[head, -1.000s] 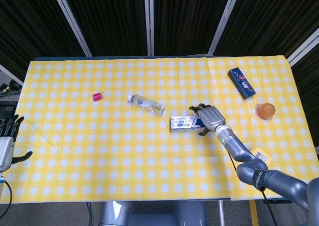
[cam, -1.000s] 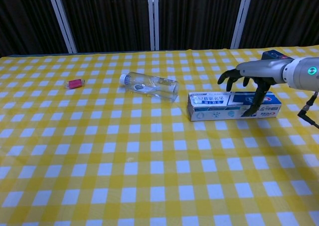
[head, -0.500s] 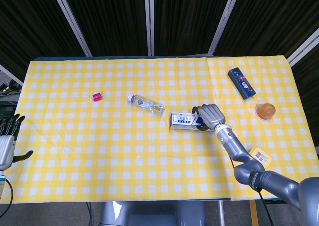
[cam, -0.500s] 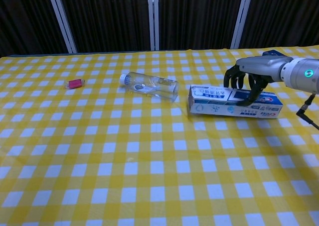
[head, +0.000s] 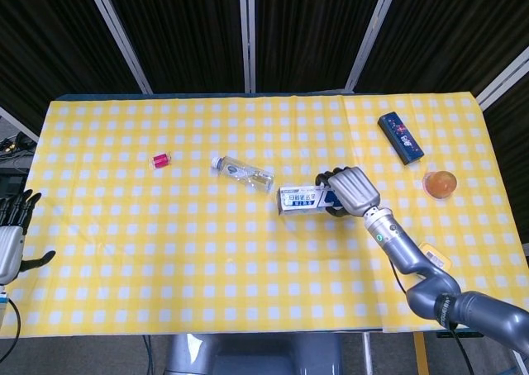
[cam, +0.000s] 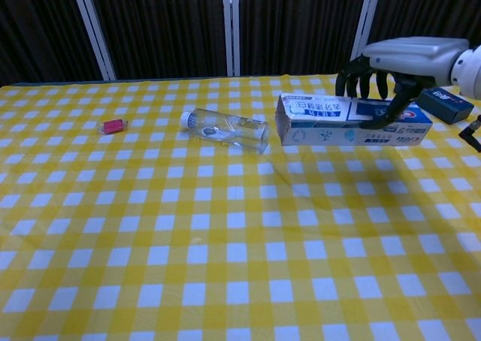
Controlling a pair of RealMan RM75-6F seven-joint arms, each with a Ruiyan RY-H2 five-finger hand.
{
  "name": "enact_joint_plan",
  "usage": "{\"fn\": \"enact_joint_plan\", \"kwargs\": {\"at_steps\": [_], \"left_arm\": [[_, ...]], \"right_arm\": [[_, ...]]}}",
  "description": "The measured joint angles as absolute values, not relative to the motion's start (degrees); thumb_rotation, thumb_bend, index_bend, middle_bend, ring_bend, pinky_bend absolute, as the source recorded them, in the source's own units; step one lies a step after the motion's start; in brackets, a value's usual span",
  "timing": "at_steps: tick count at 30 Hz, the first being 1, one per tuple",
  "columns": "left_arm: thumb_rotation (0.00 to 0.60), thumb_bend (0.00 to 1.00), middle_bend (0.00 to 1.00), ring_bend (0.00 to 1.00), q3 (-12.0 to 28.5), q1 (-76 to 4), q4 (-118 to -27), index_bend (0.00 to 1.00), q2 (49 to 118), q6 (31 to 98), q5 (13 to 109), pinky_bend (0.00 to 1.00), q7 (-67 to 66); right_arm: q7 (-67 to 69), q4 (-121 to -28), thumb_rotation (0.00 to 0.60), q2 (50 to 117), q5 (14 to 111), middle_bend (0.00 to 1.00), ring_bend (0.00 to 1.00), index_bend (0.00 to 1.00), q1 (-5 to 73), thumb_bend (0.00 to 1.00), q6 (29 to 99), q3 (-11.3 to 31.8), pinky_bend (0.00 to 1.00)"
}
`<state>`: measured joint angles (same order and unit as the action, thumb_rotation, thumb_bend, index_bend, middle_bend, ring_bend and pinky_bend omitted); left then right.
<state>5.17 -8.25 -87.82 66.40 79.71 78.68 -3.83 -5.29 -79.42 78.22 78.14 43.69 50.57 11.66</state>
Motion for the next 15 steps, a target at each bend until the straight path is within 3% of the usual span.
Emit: {"fn": "enact_joint_plan", "kwargs": {"at_steps": [7, 15], "left_arm": [[0.6, 0.0, 0.0, 0.0, 4.8, -7.7, -88.6, 0.0, 65.7, 81.0, 79.9, 0.0, -3.1], [0.6, 0.0, 0.0, 0.0, 4.4, -7.1, -89.4, 0.0, 64.9, 82.2, 80.9, 0.0, -2.2]], "right_arm": [[-16.7, -84.6, 0.6, 73.6, 85.1, 0.53, 0.44, 0.48, 43.2, 0.23, 57.3, 11.5, 0.5], [-41.0, -85.9, 0.6, 69.3, 95.0, 0.52, 0.45, 0.48, 43.8, 0.23, 62.5, 11.0, 0.52]]}}
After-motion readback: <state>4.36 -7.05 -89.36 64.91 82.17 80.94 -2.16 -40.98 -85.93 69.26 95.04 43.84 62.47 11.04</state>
